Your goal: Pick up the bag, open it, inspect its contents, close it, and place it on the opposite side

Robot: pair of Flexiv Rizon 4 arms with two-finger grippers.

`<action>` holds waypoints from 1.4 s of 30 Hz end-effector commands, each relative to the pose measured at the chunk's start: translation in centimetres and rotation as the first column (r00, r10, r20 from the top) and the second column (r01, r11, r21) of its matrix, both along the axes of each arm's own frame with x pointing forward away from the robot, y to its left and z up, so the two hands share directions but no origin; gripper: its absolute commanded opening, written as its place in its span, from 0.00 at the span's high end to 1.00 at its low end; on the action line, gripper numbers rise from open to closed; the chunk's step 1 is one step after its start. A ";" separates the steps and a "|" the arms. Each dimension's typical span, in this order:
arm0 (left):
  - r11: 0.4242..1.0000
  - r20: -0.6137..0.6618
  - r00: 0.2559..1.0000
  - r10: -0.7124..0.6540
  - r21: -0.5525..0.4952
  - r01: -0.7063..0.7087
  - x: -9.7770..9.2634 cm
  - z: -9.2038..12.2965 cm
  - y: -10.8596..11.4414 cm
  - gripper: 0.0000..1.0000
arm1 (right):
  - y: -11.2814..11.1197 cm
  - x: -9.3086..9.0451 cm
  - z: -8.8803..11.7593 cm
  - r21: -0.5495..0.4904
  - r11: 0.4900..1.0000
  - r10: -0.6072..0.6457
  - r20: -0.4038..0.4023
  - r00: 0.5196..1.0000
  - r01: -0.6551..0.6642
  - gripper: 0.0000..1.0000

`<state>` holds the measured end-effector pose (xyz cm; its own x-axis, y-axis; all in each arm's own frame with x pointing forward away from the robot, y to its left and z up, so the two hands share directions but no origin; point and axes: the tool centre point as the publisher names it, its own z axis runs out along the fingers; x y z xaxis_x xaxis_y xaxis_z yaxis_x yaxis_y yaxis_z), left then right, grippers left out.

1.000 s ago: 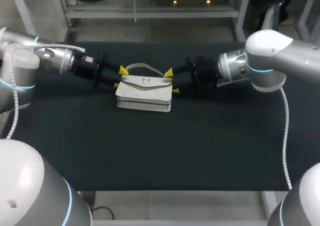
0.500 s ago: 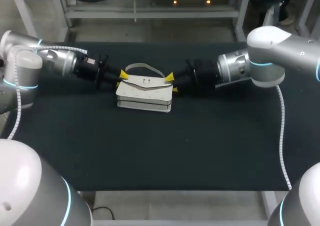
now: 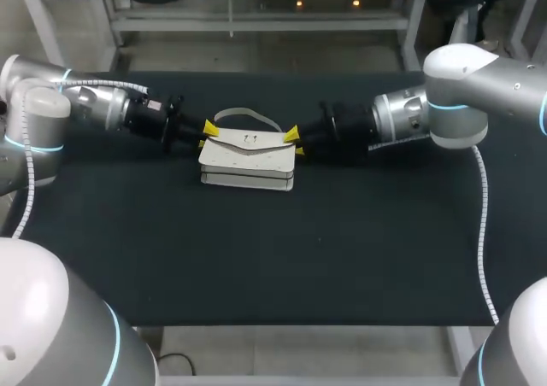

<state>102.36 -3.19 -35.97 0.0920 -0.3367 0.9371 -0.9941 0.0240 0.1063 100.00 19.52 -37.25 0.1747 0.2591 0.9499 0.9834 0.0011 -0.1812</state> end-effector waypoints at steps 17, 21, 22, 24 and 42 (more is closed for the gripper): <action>1.000 -0.024 1.000 0.010 -0.005 -0.010 -0.6 -0.9 -0.3 1.00 | 0.3 -0.8 -0.2 -0.014 1.000 -0.013 0.011 1.000 0.013 1.00; 1.000 -0.023 1.000 0.006 -0.001 -0.006 -0.9 -0.7 -0.3 1.00 | 0.3 -0.9 -0.4 -0.010 1.000 -0.013 0.009 1.000 0.013 1.00; 1.000 -0.017 1.000 0.004 0.001 -0.004 -1.0 -0.5 -0.3 0.82 | 0.2 -0.9 -0.4 -0.010 1.000 -0.013 0.008 1.000 0.013 1.00; 1.000 0.001 1.000 0.004 0.003 -0.004 -1.4 0.1 -0.2 0.09 | 0.0 -1.0 -0.2 -0.010 1.000 -0.016 0.008 1.000 0.016 0.68; 1.000 0.057 0.998 0.005 -0.015 -0.004 -4.8 2.0 0.9 0.44 | -4.1 -1.3 1.2 -0.083 0.990 -0.109 0.046 0.993 0.113 0.00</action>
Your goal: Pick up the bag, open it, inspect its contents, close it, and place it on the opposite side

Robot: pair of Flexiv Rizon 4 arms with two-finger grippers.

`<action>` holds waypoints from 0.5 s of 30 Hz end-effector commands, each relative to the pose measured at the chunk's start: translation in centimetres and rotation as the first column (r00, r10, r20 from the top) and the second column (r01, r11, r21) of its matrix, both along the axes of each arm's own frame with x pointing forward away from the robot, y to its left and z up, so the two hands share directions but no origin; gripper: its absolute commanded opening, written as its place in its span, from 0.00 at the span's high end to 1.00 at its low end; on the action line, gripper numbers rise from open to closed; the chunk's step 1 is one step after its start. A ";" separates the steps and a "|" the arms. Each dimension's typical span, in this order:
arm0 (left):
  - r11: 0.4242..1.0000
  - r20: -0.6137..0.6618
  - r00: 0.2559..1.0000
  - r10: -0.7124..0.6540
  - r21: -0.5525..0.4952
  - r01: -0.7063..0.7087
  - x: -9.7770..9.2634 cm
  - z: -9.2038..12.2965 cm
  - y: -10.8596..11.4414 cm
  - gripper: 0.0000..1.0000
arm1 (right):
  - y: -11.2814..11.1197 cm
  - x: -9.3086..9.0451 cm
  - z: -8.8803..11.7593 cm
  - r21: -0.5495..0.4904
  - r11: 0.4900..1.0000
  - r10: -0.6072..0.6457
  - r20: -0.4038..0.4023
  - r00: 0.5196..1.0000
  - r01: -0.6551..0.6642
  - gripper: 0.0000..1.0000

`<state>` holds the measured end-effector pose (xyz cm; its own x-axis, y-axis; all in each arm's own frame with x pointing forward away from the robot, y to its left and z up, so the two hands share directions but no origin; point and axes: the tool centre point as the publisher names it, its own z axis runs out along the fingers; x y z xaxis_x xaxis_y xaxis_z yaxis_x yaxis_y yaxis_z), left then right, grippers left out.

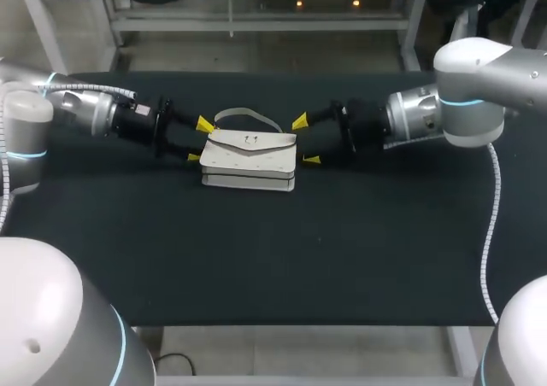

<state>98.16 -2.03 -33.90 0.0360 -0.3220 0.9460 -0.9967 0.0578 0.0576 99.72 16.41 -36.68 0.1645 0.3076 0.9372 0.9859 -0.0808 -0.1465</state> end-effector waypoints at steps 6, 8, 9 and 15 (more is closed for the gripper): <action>1.000 0.007 1.000 0.026 0.005 -0.026 -0.9 0.1 -0.4 0.69 | -2.2 -1.1 1.1 -0.060 0.997 -0.049 0.017 0.999 0.050 0.00; 1.000 0.002 1.000 0.021 0.012 -0.021 -1.0 0.1 -0.4 0.70 | -2.4 -1.1 1.2 -0.074 0.996 -0.045 0.017 0.999 0.046 0.00; 1.000 -0.002 1.000 0.020 0.015 -0.020 -1.0 0.0 -0.4 0.69 | -2.6 -1.1 1.2 -0.079 0.996 -0.047 0.017 0.999 0.048 0.00; 1.000 -0.027 0.999 0.018 0.021 -0.018 -0.9 -0.6 -0.3 0.66 | -3.5 -0.8 1.4 -0.101 0.994 -0.050 0.012 0.999 0.051 0.00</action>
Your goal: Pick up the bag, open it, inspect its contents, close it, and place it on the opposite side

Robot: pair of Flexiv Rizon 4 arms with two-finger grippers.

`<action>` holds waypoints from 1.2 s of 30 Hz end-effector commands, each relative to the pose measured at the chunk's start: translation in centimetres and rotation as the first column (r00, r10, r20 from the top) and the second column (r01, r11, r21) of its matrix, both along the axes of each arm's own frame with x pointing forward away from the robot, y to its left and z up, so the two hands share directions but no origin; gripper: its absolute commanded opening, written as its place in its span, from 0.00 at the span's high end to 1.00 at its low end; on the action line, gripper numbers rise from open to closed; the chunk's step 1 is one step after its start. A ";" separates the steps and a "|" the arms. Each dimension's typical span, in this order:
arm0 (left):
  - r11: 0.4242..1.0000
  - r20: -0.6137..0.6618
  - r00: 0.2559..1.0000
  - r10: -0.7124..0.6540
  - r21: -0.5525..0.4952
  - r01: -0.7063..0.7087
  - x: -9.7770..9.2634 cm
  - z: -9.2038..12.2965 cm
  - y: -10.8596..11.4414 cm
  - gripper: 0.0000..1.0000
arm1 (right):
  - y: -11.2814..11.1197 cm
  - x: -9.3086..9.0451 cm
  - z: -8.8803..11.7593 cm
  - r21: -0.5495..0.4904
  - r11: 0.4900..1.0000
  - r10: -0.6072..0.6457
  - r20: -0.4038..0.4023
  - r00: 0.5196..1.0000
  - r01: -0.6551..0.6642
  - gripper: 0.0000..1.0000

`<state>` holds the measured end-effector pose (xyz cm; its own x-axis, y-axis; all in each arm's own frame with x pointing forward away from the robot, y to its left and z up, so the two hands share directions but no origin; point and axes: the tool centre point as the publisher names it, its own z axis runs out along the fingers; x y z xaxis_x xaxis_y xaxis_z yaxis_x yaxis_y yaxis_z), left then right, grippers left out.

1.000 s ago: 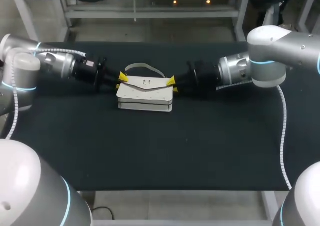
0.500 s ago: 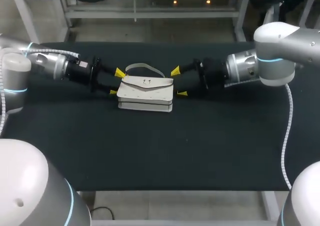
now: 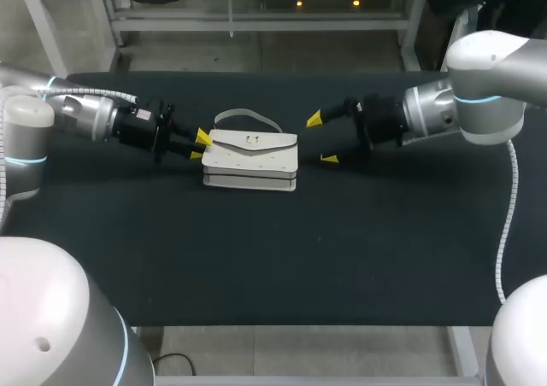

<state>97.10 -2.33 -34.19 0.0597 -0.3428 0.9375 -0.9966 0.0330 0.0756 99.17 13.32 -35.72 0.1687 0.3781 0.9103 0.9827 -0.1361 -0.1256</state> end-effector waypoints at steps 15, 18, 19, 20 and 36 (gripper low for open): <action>1.000 -0.061 0.998 -0.011 0.011 0.011 0.5 -1.9 -0.6 1.00 | -2.0 0.1 -0.1 -0.056 0.998 -0.002 -0.029 1.000 0.000 0.00; 1.000 -0.059 0.998 -0.008 0.011 0.009 0.5 -1.8 -0.3 1.00 | -2.5 0.2 0.0 -0.069 0.998 0.008 -0.031 0.999 -0.011 0.00; 1.000 -0.058 0.998 -0.007 0.012 0.008 0.5 -1.8 -0.2 1.00 | -2.7 0.2 0.0 -0.075 0.997 0.011 -0.033 0.999 -0.013 0.00; 1.000 -0.056 0.998 -0.005 0.014 0.006 0.5 -1.7 -0.1 1.00 | -2.9 0.3 0.0 -0.081 0.996 0.017 -0.036 0.999 -0.019 0.00; 0.994 -0.066 0.997 -0.050 0.091 0.056 1.8 -1.0 3.9 1.00 | -6.6 0.3 0.6 -0.155 0.985 0.070 -0.054 0.996 -0.078 0.00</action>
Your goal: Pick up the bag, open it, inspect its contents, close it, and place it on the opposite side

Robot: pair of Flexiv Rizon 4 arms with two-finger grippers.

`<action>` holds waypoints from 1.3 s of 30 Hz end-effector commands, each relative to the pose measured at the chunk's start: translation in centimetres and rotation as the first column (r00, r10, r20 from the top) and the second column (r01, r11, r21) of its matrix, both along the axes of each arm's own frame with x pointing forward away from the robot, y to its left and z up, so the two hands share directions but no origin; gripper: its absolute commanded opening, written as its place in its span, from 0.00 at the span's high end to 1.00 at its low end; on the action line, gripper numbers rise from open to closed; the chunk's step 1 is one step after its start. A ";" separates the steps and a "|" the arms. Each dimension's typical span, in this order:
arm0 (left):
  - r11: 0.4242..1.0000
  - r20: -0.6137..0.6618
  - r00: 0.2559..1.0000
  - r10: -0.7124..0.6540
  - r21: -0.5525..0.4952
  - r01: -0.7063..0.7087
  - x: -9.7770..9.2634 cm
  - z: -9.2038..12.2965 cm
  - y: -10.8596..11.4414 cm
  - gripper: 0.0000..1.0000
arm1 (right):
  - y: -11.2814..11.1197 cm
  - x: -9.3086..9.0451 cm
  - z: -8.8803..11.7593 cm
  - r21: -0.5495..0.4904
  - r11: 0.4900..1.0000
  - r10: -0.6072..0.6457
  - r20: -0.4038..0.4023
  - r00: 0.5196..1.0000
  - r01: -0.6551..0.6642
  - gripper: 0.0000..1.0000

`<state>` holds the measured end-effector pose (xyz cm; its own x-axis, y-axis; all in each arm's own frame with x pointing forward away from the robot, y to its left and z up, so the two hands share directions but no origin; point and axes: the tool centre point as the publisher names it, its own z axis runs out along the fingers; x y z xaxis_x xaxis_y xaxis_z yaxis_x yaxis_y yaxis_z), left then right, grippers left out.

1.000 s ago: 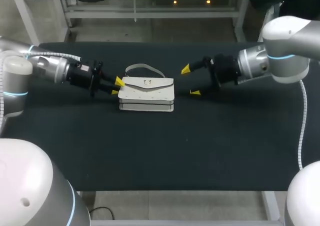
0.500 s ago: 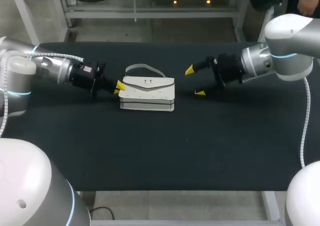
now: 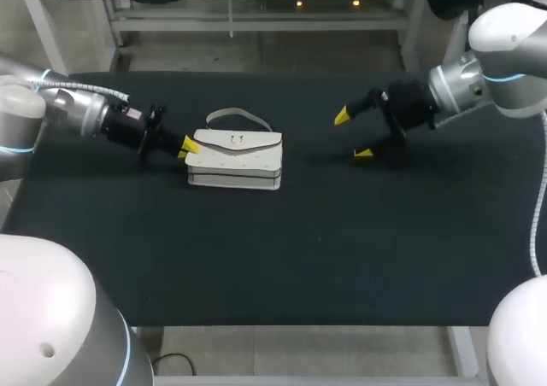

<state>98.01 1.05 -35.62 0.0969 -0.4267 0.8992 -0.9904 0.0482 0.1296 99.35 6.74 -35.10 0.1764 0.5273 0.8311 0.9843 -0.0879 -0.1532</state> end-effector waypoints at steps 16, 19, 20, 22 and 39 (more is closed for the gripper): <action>0.999 0.034 0.999 -0.043 0.012 0.043 1.6 0.6 1.4 1.00 | -0.7 0.5 0.0 -0.038 0.999 0.030 0.017 0.999 -0.029 0.00; 0.999 0.059 0.997 -0.041 0.004 0.041 2.6 0.8 2.7 1.00 | -2.6 1.3 0.0 -0.101 0.994 0.042 0.036 0.998 -0.038 0.00; 0.999 0.062 0.997 -0.035 0.000 0.035 2.8 0.8 3.2 1.00 | -3.3 1.6 0.0 -0.111 0.993 0.039 0.040 0.998 -0.035 0.00; 1.000 0.078 0.997 -0.022 -0.001 0.022 3.4 0.8 4.2 1.00 | -4.5 2.1 0.2 -0.139 0.990 0.041 0.049 0.998 -0.034 0.00; 0.999 0.128 0.992 -0.007 0.047 0.001 7.9 0.3 11.8 1.00 | -12.4 3.8 1.9 -0.338 0.940 0.057 0.024 0.998 -0.046 0.00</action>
